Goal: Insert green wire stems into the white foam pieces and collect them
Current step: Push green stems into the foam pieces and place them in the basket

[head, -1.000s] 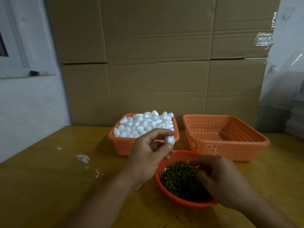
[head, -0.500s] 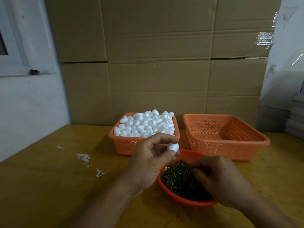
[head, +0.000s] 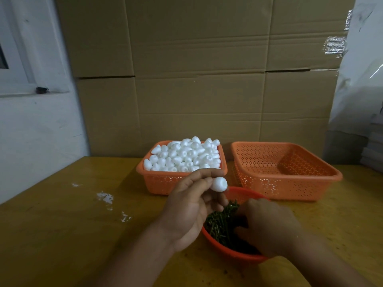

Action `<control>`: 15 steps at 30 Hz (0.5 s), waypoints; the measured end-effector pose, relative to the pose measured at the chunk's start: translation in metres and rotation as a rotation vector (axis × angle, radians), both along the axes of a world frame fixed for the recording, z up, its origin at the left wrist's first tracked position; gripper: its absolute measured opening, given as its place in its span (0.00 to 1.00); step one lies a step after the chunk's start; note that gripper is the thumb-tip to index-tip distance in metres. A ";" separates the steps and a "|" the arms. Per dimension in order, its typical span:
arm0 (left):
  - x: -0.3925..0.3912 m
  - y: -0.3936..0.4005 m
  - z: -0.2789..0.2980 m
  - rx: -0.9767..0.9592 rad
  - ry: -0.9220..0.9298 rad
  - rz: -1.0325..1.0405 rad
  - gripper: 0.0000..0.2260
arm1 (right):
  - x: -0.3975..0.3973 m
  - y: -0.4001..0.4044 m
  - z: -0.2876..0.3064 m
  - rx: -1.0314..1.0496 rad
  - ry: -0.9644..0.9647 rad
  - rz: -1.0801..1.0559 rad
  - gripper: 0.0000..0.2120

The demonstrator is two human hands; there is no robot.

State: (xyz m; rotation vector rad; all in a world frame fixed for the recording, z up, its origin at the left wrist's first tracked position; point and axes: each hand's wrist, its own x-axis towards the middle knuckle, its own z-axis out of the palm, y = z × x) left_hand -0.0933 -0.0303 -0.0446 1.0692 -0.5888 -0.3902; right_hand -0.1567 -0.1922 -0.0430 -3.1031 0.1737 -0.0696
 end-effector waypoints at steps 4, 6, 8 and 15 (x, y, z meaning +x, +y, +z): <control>-0.001 0.000 0.001 0.027 0.095 0.022 0.18 | 0.002 0.001 -0.002 0.034 -0.017 -0.016 0.10; 0.000 0.000 0.001 0.025 0.134 0.022 0.18 | 0.003 0.000 -0.003 0.050 -0.036 -0.026 0.08; 0.000 0.001 0.001 0.027 0.145 0.018 0.17 | 0.005 -0.001 -0.004 0.074 -0.053 -0.034 0.06; 0.000 0.000 0.001 0.047 0.151 0.025 0.17 | 0.007 -0.004 -0.004 0.156 0.004 0.006 0.05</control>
